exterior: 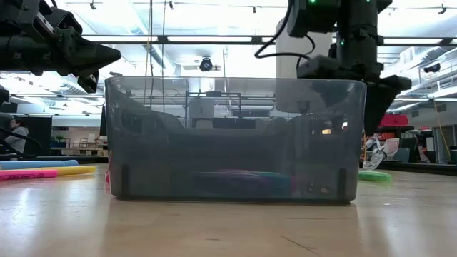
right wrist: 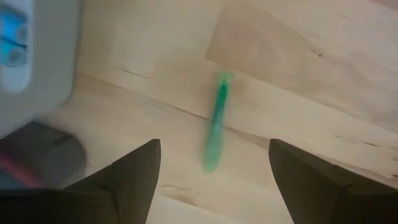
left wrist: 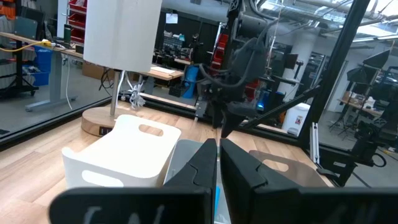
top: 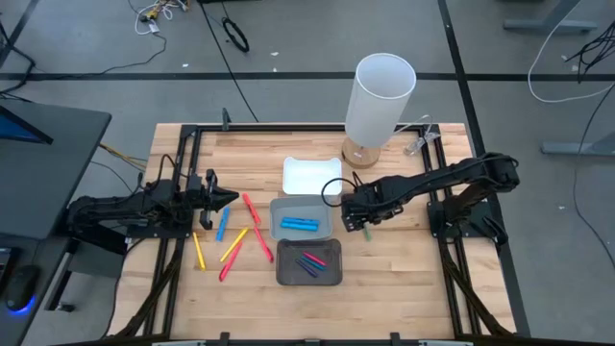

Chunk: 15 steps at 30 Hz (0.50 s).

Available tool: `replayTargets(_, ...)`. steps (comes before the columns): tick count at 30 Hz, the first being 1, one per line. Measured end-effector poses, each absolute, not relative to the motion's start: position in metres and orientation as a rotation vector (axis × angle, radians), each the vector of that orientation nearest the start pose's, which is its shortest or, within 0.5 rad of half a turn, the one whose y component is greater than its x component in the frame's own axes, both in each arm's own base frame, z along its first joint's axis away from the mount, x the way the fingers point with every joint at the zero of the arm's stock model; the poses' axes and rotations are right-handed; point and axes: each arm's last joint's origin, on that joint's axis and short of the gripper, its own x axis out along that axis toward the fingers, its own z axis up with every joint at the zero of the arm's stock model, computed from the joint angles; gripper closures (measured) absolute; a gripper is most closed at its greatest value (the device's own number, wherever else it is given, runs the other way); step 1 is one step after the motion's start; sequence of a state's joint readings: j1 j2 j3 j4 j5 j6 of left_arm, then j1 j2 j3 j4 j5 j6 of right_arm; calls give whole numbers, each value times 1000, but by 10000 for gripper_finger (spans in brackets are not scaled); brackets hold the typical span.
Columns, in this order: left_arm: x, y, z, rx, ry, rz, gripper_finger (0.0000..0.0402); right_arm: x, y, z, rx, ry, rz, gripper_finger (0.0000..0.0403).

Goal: Pick & Place Markers
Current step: Put the green pen into the black transparent bin

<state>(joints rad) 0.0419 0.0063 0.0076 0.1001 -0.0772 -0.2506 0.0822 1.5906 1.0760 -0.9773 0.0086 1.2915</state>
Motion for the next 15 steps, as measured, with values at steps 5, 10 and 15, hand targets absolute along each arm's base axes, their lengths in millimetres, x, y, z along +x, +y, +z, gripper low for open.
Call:
replayTargets(5, 97, 6, 175, -252, -116, 106, 378, 277, 23, 192, 952, 1307, -902, 105)
replayTargets(10, 97, 6, 175, -252, -116, 105, 378, 284, 23, 182, 943, 1313, -897, 105)
replayTargets(15, 97, 6, 175, -252, -116, 106, 378, 285, 23, 170, 942, 1314, -898, 105)
